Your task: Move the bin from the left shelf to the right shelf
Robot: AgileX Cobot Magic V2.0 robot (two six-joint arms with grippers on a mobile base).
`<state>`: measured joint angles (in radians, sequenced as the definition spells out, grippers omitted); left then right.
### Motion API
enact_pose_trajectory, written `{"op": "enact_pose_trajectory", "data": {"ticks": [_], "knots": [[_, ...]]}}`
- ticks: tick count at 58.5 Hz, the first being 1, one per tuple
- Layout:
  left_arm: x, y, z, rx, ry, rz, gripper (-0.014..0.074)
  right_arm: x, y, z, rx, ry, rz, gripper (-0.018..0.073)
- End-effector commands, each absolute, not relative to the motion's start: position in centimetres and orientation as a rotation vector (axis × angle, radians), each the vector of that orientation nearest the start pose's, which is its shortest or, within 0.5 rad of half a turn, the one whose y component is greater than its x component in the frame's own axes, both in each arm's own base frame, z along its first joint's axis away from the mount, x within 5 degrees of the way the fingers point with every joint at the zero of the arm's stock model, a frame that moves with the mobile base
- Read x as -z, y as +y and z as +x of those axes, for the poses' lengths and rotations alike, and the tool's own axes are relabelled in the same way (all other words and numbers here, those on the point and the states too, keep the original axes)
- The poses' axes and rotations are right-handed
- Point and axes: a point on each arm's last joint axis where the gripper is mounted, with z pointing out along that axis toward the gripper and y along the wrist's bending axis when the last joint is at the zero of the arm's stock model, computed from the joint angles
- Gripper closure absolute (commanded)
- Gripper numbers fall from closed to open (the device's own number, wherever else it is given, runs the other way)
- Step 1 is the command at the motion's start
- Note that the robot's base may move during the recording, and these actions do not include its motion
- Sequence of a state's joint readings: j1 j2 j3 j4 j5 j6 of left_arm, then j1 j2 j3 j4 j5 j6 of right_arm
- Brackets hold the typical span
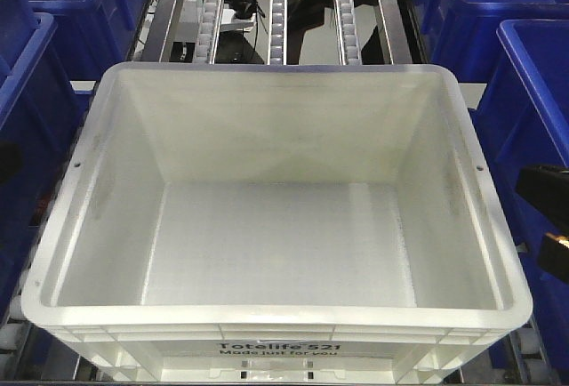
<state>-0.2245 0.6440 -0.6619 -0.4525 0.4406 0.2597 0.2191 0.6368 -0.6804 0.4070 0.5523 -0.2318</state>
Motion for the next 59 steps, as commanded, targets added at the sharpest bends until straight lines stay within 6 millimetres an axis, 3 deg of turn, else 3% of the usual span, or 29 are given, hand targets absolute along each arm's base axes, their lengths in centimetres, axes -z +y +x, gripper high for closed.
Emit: {"op": "enact_pose_trajectory", "data": {"ticks": [1, 8, 22, 28, 47, 59], "knots": [[-36.1, -4.5, 12.6, 0.448, 1.783, 0.156, 0.0569, -35.8, 4.4, 12.1, -0.412, 1.863, -0.216, 0.0522], [-35.8, -4.6, 13.3, 0.445, 1.803, 0.152, 0.0493, -35.4, 4.5, 12.4, -0.401, 1.893, -0.229, 0.0414], [-35.2, -4.8, 14.8, 0.432, 1.832, 0.133, 0.0257, -35.5, 4.5, 12.9, -0.39, 1.878, -0.219, -0.0008], [-35.0, -4.9, 15.4, 0.433, 1.838, 0.113, 0.0181, -35.7, 4.3, 13.1, -0.364, 1.853, -0.217, -0.0113], [-35.0, -5.3, 17.4, 0.425, 1.879, 0.114, 0.016, -35.1, 4.8, 16.0, -0.386, 1.923, -0.153, -0.0074], [-34.8, -5.9, 19.2, 0.428, 1.951, 0.133, 0.016, -36.8, 5.6, 18.5, -0.408, 1.991, -0.163, -0.0057]]}}
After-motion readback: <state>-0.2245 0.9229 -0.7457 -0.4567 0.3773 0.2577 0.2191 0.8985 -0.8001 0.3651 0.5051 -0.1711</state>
